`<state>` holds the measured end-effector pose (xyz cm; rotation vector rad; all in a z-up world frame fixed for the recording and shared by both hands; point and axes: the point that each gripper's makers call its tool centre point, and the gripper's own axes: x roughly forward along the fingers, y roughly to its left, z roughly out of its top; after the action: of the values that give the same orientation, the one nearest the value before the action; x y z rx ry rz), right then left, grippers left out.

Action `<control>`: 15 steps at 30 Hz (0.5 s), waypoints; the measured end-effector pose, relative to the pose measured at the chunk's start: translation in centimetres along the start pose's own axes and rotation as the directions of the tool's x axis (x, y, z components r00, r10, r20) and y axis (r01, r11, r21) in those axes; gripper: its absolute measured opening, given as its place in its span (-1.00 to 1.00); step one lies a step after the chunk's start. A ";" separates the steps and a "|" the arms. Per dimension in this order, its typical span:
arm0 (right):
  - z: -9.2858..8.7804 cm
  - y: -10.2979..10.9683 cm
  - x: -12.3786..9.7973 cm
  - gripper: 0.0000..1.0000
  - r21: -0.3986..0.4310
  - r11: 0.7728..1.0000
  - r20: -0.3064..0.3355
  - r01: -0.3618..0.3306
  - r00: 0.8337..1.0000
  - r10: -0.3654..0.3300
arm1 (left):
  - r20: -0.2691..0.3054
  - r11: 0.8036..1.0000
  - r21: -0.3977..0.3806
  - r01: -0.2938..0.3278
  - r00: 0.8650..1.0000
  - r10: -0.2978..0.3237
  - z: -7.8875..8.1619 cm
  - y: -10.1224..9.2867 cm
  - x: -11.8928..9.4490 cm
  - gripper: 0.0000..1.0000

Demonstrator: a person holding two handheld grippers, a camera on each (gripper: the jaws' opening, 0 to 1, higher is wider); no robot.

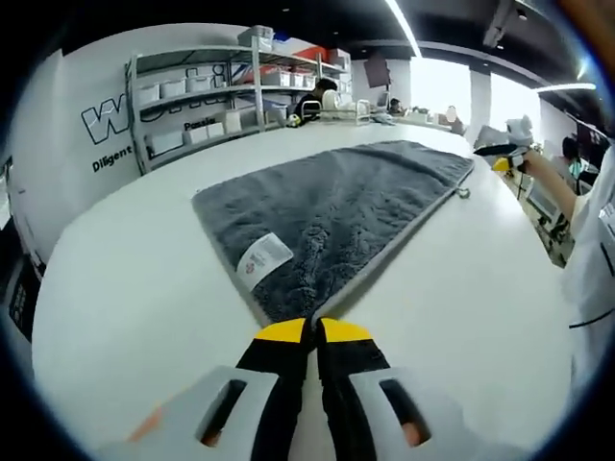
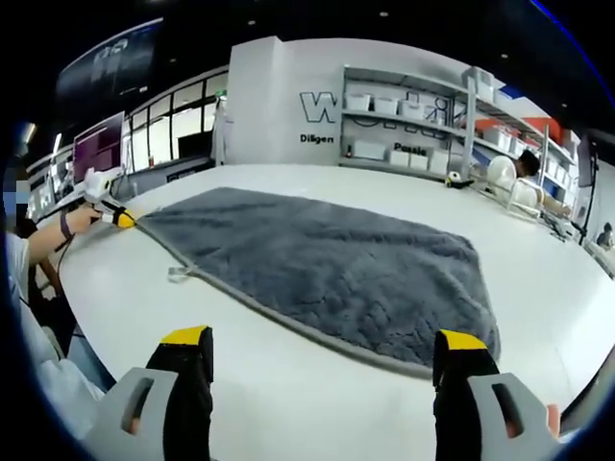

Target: Open the folded towel by lifting each exposed corner and separating the folded layers until the towel lies flat within the target outline without major curled edges

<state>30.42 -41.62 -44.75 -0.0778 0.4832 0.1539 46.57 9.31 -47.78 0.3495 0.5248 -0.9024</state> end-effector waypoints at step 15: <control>-0.4 0.3 1.3 0.94 -0.003 1.000 -0.020 -0.014 1.000 0.014 | -0.094 0.991 -0.038 -0.130 0.988 0.126 -5.0 -2.0 -6.7 -0.93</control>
<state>31.35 -41.15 -45.69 -0.0790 0.5038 0.1678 40.11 14.95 -48.17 0.3811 0.5986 -0.7516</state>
